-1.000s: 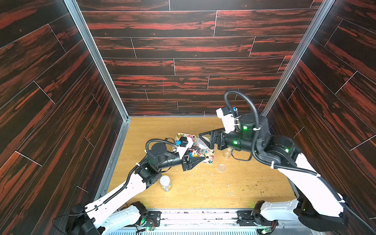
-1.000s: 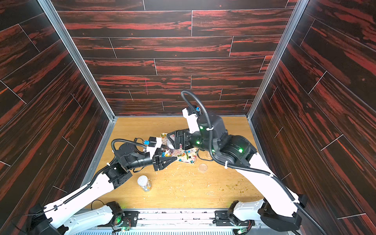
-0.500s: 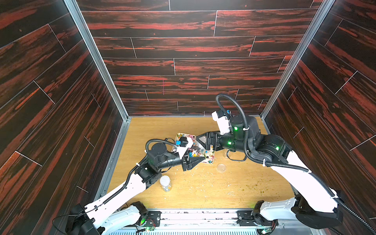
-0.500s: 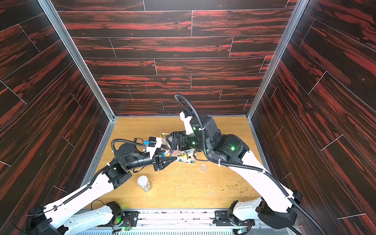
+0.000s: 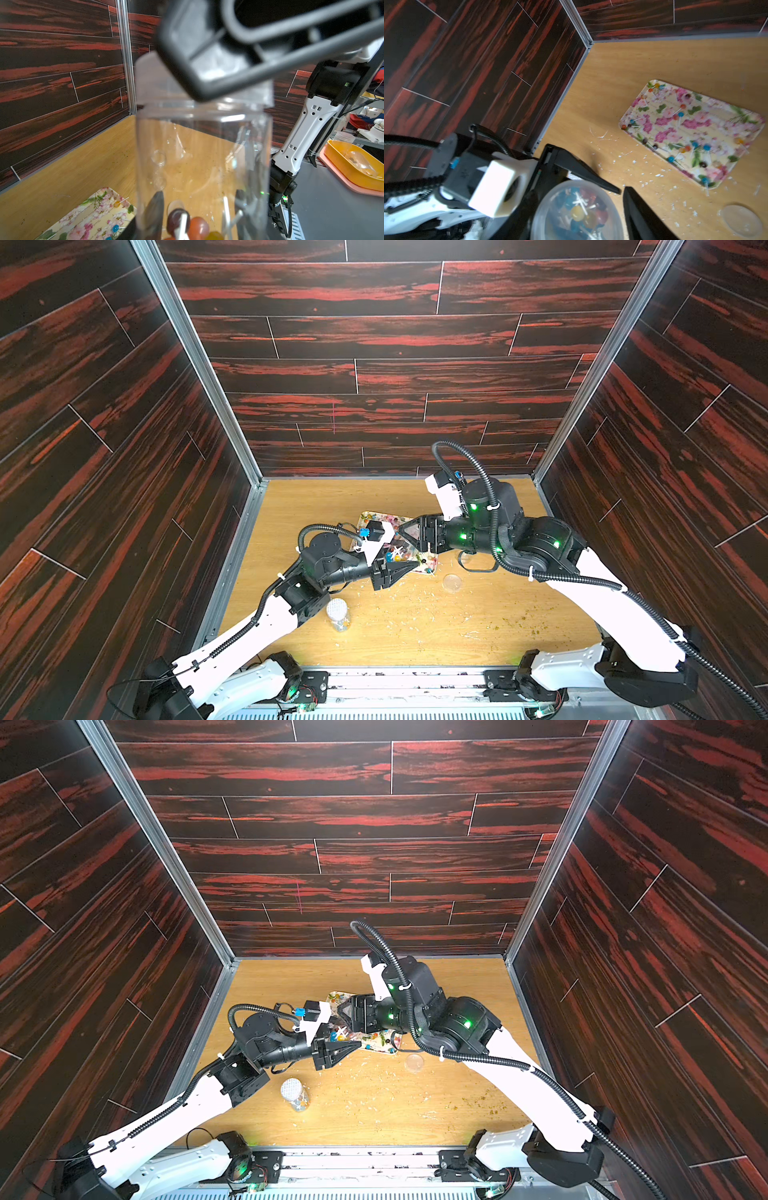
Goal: Pour the candies out of the jar
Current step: Unscrew the lid from the jar.
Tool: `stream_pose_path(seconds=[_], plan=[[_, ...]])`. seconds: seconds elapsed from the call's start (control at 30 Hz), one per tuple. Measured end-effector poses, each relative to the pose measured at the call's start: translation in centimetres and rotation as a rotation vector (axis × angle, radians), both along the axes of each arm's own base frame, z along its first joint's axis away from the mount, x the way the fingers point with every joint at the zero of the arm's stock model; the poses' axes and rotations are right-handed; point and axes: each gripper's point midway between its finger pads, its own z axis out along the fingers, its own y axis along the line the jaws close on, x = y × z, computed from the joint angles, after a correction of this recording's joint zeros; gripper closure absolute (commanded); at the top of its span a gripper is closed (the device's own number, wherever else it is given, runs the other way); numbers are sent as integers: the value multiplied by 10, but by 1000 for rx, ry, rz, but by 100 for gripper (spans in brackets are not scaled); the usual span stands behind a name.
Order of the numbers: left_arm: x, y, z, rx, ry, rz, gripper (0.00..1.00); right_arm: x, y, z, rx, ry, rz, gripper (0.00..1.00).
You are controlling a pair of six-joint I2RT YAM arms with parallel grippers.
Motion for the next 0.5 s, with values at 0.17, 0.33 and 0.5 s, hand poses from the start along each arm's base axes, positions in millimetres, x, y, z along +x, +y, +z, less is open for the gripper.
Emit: stream_pose_path(seconds=[0.17, 0.33, 0.5], plan=[[1, 1, -3, 5, 6, 8, 56, 1, 5, -3, 4, -32, 28, 50], [1, 1, -2, 3, 4, 8, 56, -1, 3, -1, -4, -92, 60, 50], [-1, 2, 4, -10, -13, 6, 56, -6, 3, 4, -19, -174, 118, 50]])
